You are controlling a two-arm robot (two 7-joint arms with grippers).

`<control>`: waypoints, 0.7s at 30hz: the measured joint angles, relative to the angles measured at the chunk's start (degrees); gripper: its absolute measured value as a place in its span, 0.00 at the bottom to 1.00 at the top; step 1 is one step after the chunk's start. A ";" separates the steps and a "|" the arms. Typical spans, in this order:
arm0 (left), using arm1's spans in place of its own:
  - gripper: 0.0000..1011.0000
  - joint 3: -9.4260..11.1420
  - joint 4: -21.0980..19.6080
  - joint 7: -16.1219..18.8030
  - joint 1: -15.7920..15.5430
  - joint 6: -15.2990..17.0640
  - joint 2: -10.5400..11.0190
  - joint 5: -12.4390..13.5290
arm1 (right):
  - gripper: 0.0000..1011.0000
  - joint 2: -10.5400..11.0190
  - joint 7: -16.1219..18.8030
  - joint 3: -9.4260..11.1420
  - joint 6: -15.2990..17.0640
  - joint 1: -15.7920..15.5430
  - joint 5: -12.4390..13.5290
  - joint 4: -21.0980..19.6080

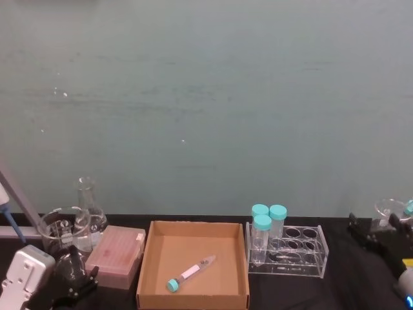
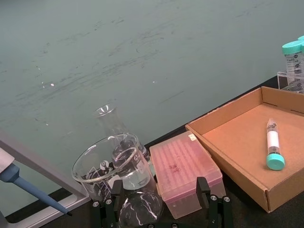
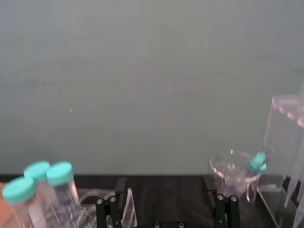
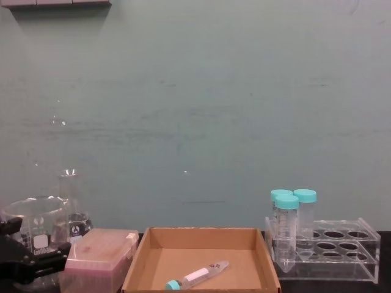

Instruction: Use the right hand to move the test tube from the test tube rack into the box.

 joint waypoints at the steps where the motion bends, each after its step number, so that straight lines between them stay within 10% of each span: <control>1: 0.99 0.00 0.00 0.00 0.00 0.00 0.00 0.00 | 0.99 0.04 0.20 0.07 0.19 -0.08 -0.09 0.25; 21: 0.99 0.00 0.00 0.00 0.00 0.00 0.00 0.00 | 0.99 0.16 1.72 0.24 1.59 -0.37 -0.52 1.34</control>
